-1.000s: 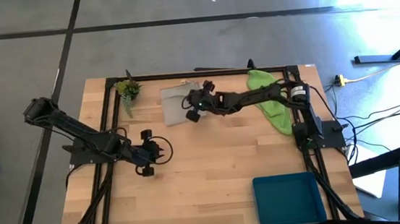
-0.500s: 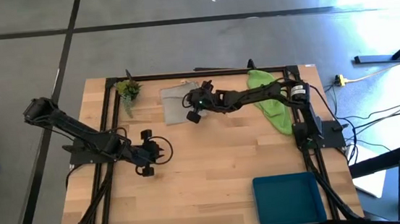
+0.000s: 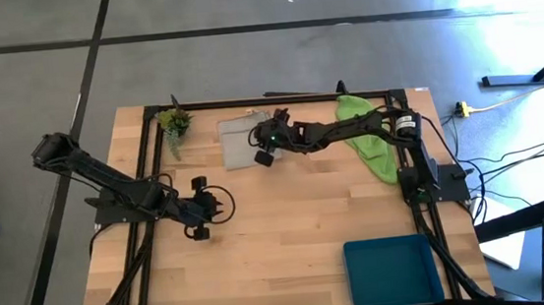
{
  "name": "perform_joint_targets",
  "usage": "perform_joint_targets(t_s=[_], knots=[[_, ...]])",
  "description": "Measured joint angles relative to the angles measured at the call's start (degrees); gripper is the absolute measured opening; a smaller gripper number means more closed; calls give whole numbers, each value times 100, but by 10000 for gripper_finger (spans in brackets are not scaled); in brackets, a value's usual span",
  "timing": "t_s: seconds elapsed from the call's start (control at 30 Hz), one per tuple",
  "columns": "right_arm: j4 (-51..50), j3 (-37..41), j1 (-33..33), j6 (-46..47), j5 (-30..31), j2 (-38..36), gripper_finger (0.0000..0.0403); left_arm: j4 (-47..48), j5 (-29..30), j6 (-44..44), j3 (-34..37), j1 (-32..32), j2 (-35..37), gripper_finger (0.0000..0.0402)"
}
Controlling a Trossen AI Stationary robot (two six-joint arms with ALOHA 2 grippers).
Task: Roll microfiber towels into tight, uniform cylinder then place into a basket
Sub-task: Fold the gray towel, then roll the gray towel
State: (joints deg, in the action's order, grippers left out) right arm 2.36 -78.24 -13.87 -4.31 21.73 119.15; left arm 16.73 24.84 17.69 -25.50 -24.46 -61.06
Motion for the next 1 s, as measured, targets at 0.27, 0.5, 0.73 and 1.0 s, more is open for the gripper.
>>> perform_joint_targets(t_s=[0.27,0.5,0.73,1.0], knots=[[-1403,-764,62,-499,-220,0,202,-4,1046,419,0,340,0,85],[-2461,-988,61,-59,-1134,0,205,-449,931,45,0,1801,-40,85],[-3005,-957,50,373,-1243,0,206,-1780,-594,-1030,-9,3370,-619,85],[-3157,-955,137,419,-1236,0,206,-2594,-1406,-1230,-7,4264,-1730,85]])
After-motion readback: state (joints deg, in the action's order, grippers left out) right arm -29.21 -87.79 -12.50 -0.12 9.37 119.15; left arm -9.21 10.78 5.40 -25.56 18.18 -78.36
